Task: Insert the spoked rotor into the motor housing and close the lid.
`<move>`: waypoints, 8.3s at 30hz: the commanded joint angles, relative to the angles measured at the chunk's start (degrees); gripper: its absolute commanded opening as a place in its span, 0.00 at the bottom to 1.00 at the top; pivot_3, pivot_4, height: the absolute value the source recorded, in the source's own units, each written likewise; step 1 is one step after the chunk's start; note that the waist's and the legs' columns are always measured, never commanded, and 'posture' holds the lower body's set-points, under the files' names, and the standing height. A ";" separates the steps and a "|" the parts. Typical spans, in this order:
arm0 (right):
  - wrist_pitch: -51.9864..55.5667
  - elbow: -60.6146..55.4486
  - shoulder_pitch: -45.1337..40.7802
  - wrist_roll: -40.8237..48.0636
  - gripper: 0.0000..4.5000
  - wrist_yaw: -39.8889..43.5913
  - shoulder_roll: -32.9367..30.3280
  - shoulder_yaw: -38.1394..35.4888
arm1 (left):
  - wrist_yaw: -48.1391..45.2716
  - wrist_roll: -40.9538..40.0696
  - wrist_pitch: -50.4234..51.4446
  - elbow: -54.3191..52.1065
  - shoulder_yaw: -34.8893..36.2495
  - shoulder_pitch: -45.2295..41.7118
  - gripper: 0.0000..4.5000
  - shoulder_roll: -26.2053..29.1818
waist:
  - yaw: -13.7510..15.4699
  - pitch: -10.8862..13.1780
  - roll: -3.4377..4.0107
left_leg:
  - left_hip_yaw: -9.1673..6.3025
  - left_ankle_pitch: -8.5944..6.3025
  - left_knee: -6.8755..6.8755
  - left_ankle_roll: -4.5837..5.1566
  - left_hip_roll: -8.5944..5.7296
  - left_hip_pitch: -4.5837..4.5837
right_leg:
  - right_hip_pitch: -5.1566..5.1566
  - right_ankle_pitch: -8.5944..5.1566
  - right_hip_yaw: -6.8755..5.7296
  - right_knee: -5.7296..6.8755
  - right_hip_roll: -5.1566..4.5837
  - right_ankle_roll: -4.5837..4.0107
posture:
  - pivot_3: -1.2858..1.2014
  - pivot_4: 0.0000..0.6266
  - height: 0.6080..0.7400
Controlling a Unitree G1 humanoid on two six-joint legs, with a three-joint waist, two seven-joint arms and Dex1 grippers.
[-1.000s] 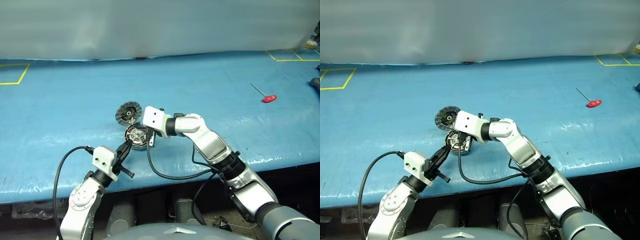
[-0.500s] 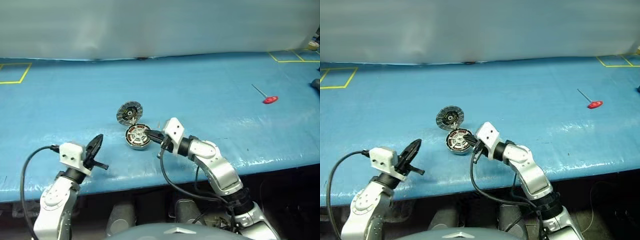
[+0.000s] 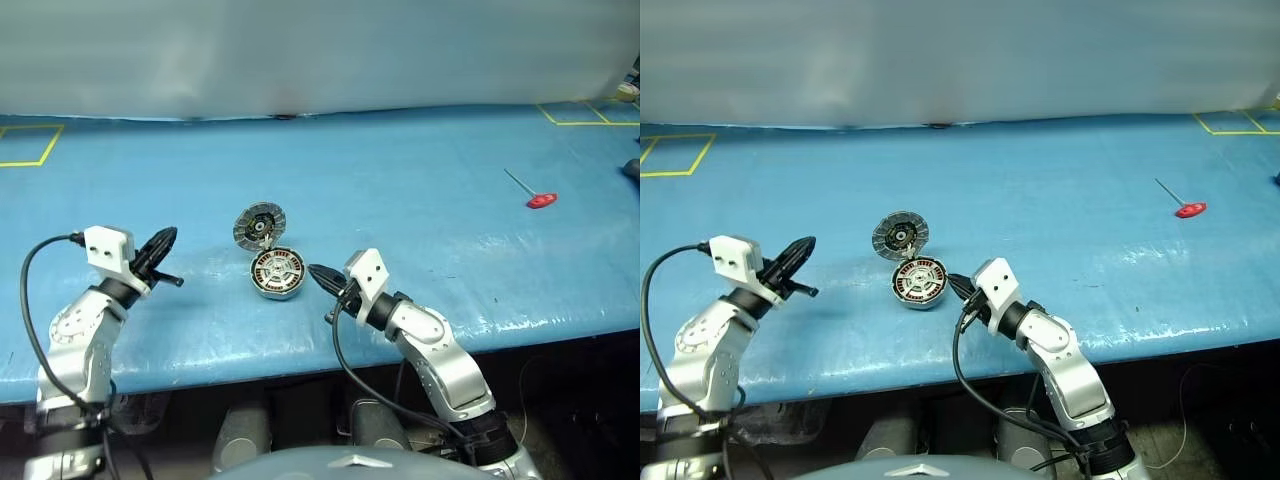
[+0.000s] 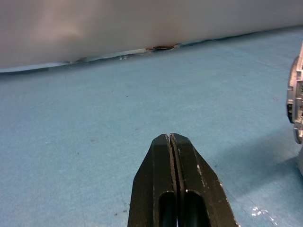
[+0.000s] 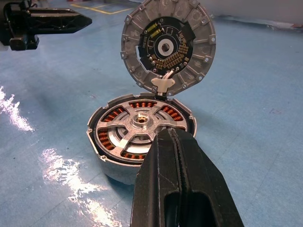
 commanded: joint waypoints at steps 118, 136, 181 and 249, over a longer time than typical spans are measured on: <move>1.51 -2.33 -0.15 -0.56 0.00 -7.22 1.67 -0.78 | -36.80 6.93 20.87 13.81 -26.70 -24.80 0.01 3.60 | -0.08 -0.16 -0.10 | -0.03 0.01 0.14 -0.03 -0.12 0.34 | 0.36 0.02 0.39 0.12 0.29 0.11 | 0.52 0.24 1.00; 6.09 -4.90 -2.96 1.93 0.00 -6.23 0.15 -1.31 | -33.84 1.00 21.82 4.38 -20.37 -24.18 0.01 3.22 | -0.21 -0.14 -0.11 | -0.01 0.01 0.14 -0.03 -0.20 0.09 | 0.13 0.03 0.41 0.12 0.32 0.12 | 0.52 0.24 1.00; 0.96 9.26 -18.52 1.31 0.99 6.81 -0.16 6.30 | -1.79 12.03 -4.69 -29.09 -14.35 19.54 0.00 -9.59 | -0.09 -0.12 -0.10 | 0.07 0.01 0.13 -0.02 -0.01 0.22 | 0.16 0.05 0.50 0.12 0.23 0.15 | 0.52 0.24 1.00; 5.40 24.49 -23.20 -7.99 0.68 8.52 5.82 9.56 | 2.04 2.47 4.95 -23.43 -9.33 17.36 0.00 -4.84 | -0.75 -0.10 -0.03 | 0.06 -0.02 0.03 -0.01 0.06 0.30 | 0.12 -0.03 0.30 0.13 0.17 0.03 | 0.52 0.24 1.00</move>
